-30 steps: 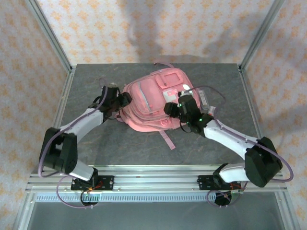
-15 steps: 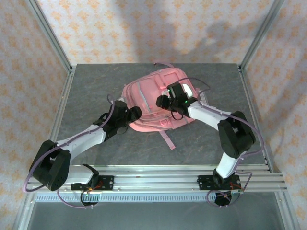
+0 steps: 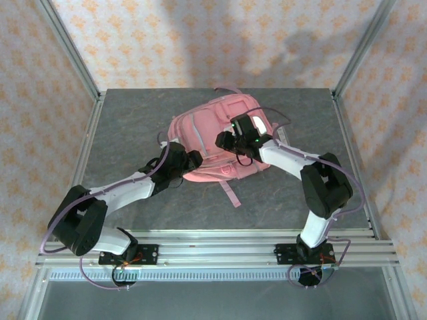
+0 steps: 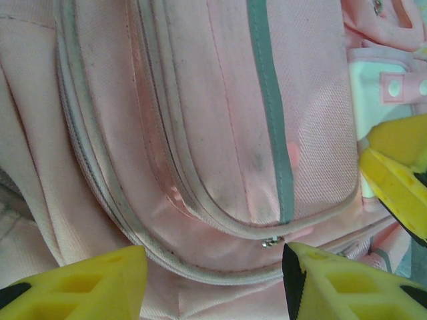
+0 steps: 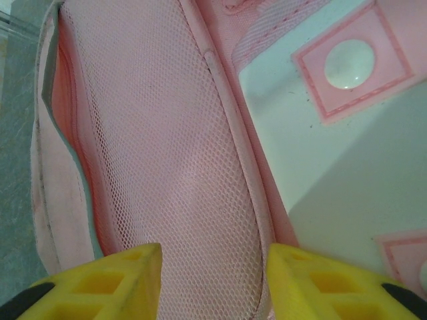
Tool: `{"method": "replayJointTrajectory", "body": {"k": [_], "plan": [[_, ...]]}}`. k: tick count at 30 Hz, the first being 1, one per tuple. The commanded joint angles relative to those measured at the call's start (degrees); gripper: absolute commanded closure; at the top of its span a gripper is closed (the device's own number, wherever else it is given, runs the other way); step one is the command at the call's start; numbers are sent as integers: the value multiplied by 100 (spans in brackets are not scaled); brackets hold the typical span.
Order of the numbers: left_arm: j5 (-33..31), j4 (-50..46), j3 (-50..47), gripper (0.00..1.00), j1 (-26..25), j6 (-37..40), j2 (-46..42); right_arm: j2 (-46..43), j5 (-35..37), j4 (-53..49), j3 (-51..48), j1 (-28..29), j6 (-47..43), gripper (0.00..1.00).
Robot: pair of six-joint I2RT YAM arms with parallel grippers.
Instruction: Pack the student bag
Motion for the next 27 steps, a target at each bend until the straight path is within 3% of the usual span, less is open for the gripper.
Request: {"method": "replayJointTrajectory", "body": {"k": [1,12,23,27], "plan": [[-155,122,180,44,-15,59,160,-20,355,-387,-273,-39,70,55],[-206,97,297,44,-30,77,422,-199,753,-565,-536,-39,156,55],[-250,18,319,44,-31,103,428,-200,529,-539,-460,-46,222,64],[-259,-8,330,44,-32,112,420,-164,538,-629,-324,-45,185,61]]}}
